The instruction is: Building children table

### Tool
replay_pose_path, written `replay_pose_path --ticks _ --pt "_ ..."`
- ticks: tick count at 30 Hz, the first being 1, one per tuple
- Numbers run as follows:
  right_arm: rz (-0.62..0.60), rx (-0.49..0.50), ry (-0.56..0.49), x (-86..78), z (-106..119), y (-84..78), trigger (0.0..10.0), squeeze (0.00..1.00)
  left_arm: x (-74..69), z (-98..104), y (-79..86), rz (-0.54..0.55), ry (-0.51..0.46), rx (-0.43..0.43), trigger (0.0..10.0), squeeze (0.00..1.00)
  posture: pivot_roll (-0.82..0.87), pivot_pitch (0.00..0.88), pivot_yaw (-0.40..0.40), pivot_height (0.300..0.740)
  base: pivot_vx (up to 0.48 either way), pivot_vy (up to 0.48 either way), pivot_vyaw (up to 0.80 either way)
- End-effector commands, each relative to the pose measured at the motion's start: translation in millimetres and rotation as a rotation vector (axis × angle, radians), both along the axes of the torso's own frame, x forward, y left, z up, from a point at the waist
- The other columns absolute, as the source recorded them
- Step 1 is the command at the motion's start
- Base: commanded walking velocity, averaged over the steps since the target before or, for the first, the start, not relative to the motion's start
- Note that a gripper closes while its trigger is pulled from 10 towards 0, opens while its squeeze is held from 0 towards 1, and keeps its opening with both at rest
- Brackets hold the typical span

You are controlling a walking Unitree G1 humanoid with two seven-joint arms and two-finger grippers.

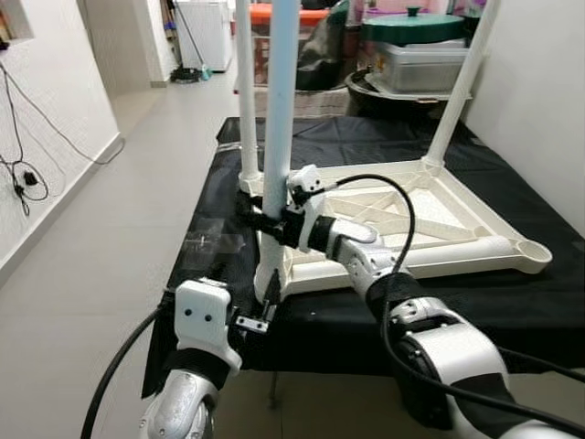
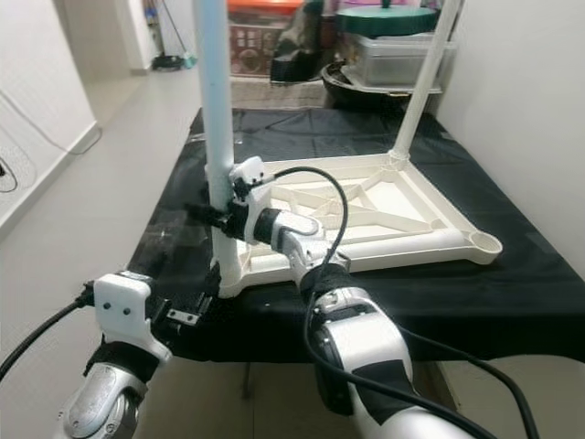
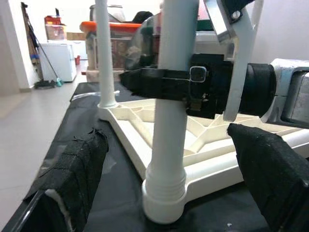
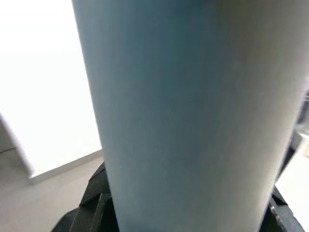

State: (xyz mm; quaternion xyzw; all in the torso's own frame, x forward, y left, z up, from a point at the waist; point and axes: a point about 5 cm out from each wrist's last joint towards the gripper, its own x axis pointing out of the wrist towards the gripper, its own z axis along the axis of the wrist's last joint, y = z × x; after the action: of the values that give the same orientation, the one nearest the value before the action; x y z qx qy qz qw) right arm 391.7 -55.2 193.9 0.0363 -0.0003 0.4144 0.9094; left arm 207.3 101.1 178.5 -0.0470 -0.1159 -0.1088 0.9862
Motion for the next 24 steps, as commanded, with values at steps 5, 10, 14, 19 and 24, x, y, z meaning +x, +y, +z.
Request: replay_pose_path --ticks 5,10,14,19,24 --pt "-0.940 -0.026 0.234 4.2 -49 -74.1 0.0 0.00 1.0 -5 0.3 -0.001 0.016 0.006 10.0 0.00 0.02 0.000 -0.040 0.740 0.000 0.000 0.00" --pt "-1.077 0.037 0.209 -2.7 -46 -66.9 0.0 0.00 1.5 -4 0.0 -0.002 0.015 0.008 10.0 0.00 0.03 0.000 -0.036 0.740 0.000 0.000 0.00" --pt "-1.203 0.078 0.191 -5.5 -40 -61.6 0.0 0.00 2.0 -5 -0.1 -0.003 0.018 0.009 10.0 0.00 0.02 0.000 -0.028 0.740 0.000 0.000 0.00" --pt "-1.117 0.091 0.136 -4.5 -29 -43.3 6.7 0.00 2.2 -6 -1.4 -0.007 0.021 0.006 10.0 0.00 0.02 0.000 -0.027 0.740 0.000 0.000 0.00" --pt "-0.985 0.086 0.041 -3.6 -18 -33.1 10.0 1.00 2.7 -6 -3.5 -0.013 0.022 0.002 10.0 0.00 -0.04 0.000 -0.028 0.740 0.000 0.000 0.00"
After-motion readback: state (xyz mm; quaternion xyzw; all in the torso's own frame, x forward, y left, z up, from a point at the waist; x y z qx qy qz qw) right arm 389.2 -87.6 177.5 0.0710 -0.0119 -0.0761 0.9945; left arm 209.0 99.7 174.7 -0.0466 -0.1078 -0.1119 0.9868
